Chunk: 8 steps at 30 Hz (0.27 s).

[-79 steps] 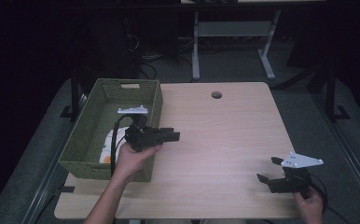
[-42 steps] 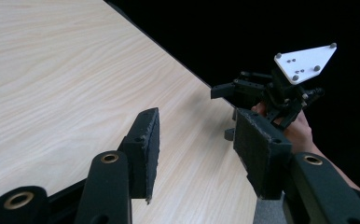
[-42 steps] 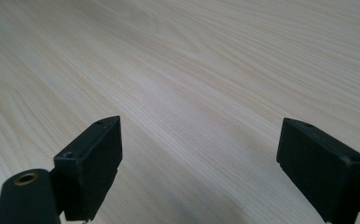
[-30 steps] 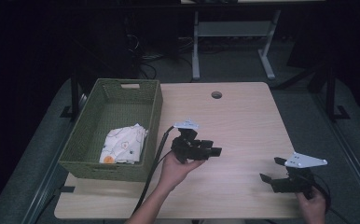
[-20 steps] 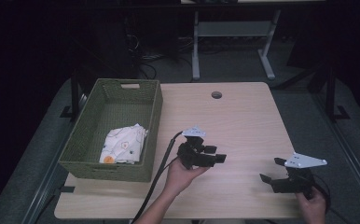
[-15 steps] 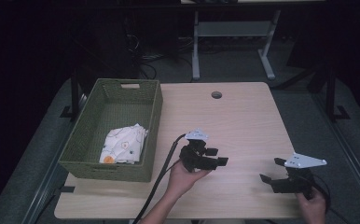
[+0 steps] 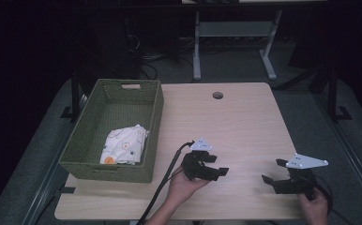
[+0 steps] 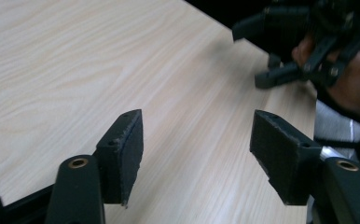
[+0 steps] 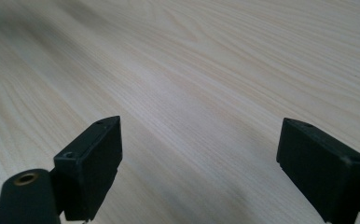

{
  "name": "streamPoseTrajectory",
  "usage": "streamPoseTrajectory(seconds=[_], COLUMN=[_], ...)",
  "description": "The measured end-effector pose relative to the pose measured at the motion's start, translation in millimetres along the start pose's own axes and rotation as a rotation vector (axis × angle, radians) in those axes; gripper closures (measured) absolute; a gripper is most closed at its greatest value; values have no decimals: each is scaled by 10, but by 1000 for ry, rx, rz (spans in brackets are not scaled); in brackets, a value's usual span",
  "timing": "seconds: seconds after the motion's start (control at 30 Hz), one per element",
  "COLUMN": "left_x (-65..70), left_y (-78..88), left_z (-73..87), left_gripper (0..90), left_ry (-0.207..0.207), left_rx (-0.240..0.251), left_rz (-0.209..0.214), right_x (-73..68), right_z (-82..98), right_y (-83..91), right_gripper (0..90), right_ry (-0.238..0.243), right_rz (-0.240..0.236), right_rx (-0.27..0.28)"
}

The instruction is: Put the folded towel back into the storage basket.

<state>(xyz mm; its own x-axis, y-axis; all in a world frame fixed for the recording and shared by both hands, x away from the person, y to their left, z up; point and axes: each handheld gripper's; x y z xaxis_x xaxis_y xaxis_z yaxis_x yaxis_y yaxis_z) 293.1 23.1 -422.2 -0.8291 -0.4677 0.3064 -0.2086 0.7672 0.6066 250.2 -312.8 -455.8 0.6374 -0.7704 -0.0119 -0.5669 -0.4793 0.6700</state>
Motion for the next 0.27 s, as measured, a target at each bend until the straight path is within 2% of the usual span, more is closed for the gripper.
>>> streamPoseTrajectory(seconds=[0.17, 0.27], left_x=[22, 29], left_y=[5, 8], left_z=[73, 94], left_gripper=[324, 320], left_ry=[-17, -36], left_rx=[-9, -19], left_rz=[-13, -41], right_x=[10, 10], right_z=[4, -1], right_y=[-9, -10], right_gripper=[138, 138], right_ry=[1, 2], right_rz=[3, 3], right_rx=[-2, -3])
Point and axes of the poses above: each handheld gripper's, and its own axes: y roughly backward along the jaws, z roughly out of its underside, x roughly to its right, and after that the axes turned 3 degrees about -x, right-handed
